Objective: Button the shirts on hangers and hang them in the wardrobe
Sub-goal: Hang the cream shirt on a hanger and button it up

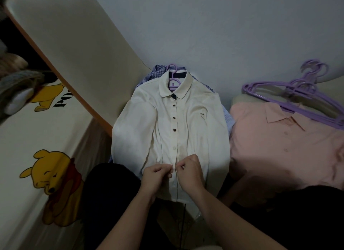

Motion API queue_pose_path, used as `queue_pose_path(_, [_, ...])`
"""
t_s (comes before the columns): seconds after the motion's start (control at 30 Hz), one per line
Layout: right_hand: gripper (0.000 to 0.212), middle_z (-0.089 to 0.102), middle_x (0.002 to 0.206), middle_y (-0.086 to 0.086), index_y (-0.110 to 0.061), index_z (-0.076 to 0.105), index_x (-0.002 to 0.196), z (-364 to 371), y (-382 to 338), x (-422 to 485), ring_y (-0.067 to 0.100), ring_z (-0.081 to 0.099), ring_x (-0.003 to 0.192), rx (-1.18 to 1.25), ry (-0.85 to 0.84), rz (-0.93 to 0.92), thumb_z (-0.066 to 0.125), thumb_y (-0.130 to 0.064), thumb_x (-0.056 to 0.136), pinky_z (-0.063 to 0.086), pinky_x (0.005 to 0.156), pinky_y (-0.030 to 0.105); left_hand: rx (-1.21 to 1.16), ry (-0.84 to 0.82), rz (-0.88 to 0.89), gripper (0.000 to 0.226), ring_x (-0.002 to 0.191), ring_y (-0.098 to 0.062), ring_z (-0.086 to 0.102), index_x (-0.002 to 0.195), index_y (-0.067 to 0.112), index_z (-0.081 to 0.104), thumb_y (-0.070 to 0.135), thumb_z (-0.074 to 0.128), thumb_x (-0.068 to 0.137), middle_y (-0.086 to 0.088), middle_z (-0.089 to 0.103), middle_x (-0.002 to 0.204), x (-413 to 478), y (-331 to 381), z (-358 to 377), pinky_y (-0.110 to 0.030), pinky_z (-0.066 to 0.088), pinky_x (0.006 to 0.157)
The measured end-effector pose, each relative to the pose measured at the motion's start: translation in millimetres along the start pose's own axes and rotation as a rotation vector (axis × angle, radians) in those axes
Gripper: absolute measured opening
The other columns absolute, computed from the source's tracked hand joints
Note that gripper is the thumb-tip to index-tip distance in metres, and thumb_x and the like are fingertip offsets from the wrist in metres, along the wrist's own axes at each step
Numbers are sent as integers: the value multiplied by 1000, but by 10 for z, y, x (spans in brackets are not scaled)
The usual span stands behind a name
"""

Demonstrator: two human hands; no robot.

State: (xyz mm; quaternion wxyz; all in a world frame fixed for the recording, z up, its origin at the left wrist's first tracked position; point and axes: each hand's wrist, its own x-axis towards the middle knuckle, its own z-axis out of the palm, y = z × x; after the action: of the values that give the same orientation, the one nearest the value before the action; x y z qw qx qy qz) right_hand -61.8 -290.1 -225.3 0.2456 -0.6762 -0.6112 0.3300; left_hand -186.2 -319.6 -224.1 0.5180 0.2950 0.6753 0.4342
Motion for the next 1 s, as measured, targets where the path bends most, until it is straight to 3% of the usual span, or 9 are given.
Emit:
queue_pose_path(0.13, [22,63,84,-10,-22,70,67,-7,-2,18,5,60,71,58,-14,32,64,-22,88,40,55,19,-90,-5,-43,10,60,-7,63,91,0,80,2,78,81,-8,73,71,-14,16,-8,-13,49,56])
queue_pose_path(0.23, [31,52,54,-9,-19,64,56,-43,-28,-7,6,50,52,63,-26,70,61,-19,87,30,45,20,-110,1,-38,10,62,-9,65,89,-1,80,1,79,80,-10,74,72,-29,29,-1,-13,50,57])
queue_pose_path(0.33, [39,51,75,0,-20,52,54,-50,-62,-31,11,48,63,49,3,87,57,-21,92,23,45,12,-79,22,1,7,62,-5,68,86,2,81,2,80,79,-10,77,77,-57,48,21,-12,51,58])
queue_pose_path(0.47, [19,55,102,0,-13,68,77,-19,-101,-88,8,51,80,121,33,87,67,-27,90,33,54,4,-43,36,54,8,66,3,69,88,4,80,3,80,80,-5,78,80,-98,56,46,-8,49,59])
queue_pose_path(0.57, [12,58,102,0,-13,71,82,-35,-122,-103,9,52,80,158,66,100,71,-24,87,34,56,3,-40,41,86,8,66,4,68,88,3,80,2,79,80,-6,78,80,-116,65,44,-7,48,59])
queue_pose_path(0.63, [17,67,96,3,-11,76,80,-32,-119,-71,11,57,75,139,67,127,70,-25,88,32,51,10,-35,30,96,8,67,3,69,87,3,80,5,81,79,-6,78,81,-118,69,48,-7,48,59])
queue_pose_path(0.73, [22,69,92,2,-13,77,78,-29,-106,-36,8,58,70,121,28,156,67,-28,91,28,43,6,-34,10,87,12,68,3,68,87,3,79,10,83,79,-7,78,83,-112,71,46,-7,48,59])
queue_pose_path(0.9, [22,69,88,0,-14,77,83,-50,-81,-17,3,55,67,75,5,147,63,-27,94,31,50,12,-21,-16,51,6,69,-3,69,87,5,81,9,77,85,-10,77,84,-93,64,14,-11,52,62])
queue_pose_path(1.0, [21,67,102,-1,-19,76,91,3,-53,-21,11,61,81,-2,-8,115,60,-31,95,42,63,20,-32,-24,24,6,68,-11,66,87,5,81,8,75,86,-14,76,81,-81,68,10,-20,54,63])
